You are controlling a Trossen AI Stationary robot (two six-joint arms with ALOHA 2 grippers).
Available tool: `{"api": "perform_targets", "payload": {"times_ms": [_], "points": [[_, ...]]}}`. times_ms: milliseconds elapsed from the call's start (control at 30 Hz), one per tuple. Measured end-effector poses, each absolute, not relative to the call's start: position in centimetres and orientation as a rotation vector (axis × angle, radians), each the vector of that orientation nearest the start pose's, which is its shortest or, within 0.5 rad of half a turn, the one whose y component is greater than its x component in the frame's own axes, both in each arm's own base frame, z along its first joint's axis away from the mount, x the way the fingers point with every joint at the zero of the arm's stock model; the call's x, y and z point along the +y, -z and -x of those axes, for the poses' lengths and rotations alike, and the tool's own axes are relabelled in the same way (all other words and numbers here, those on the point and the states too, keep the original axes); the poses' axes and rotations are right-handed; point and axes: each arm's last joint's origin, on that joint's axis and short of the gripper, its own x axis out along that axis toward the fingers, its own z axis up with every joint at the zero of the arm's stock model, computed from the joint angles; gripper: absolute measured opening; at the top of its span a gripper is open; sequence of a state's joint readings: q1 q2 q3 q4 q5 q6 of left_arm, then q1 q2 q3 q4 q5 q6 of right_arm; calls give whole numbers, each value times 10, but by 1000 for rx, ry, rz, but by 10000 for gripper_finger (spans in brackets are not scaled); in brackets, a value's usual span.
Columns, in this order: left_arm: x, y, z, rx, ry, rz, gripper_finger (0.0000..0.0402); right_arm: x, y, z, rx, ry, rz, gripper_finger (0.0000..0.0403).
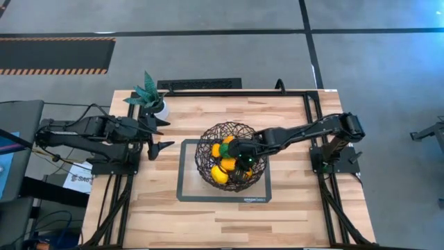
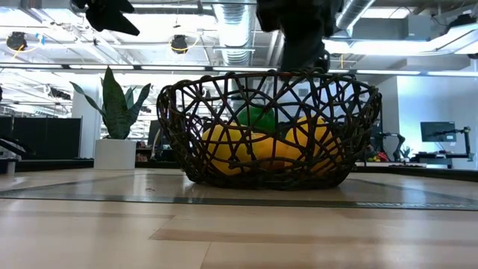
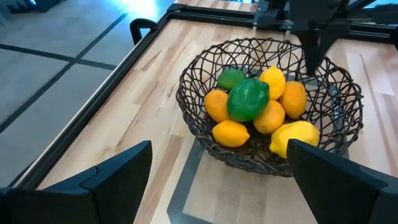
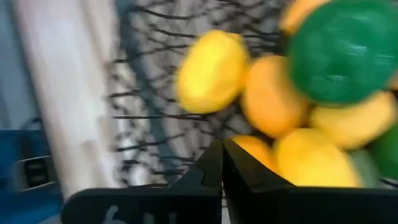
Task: Build produce basket
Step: Return to Home Position
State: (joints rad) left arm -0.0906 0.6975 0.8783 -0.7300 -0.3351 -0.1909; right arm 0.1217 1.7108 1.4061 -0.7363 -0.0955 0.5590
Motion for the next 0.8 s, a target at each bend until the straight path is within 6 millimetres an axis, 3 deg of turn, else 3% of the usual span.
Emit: {"api": "perform_targets", "payload": {"times_ms": [133, 233, 333, 467, 600, 700, 800], "points": [[-2, -326, -129, 520, -292, 76, 359, 38, -272, -344, 1087, 191, -445, 21], [-2, -325, -125, 532, -297, 93, 359, 30, -292, -326, 1049, 267, -378, 6], [-2, -325, -122, 535, -299, 101, 359, 23, -323, -305, 915, 326, -338, 8], [-3, -328, -117, 507, -283, 98, 359, 17, -372, -262, 690, 379, -284, 4], [-4, -329, -112, 480, -271, 79, 359, 18, -408, -222, 470, 325, -215, 3], [-5, -317, -109, 437, -264, 85, 359, 21, -419, -195, 318, 262, -171, 3], [-6, -292, -109, 380, -257, 119, 359, 22, -413, -175, 206, 227, -141, 2]]}}
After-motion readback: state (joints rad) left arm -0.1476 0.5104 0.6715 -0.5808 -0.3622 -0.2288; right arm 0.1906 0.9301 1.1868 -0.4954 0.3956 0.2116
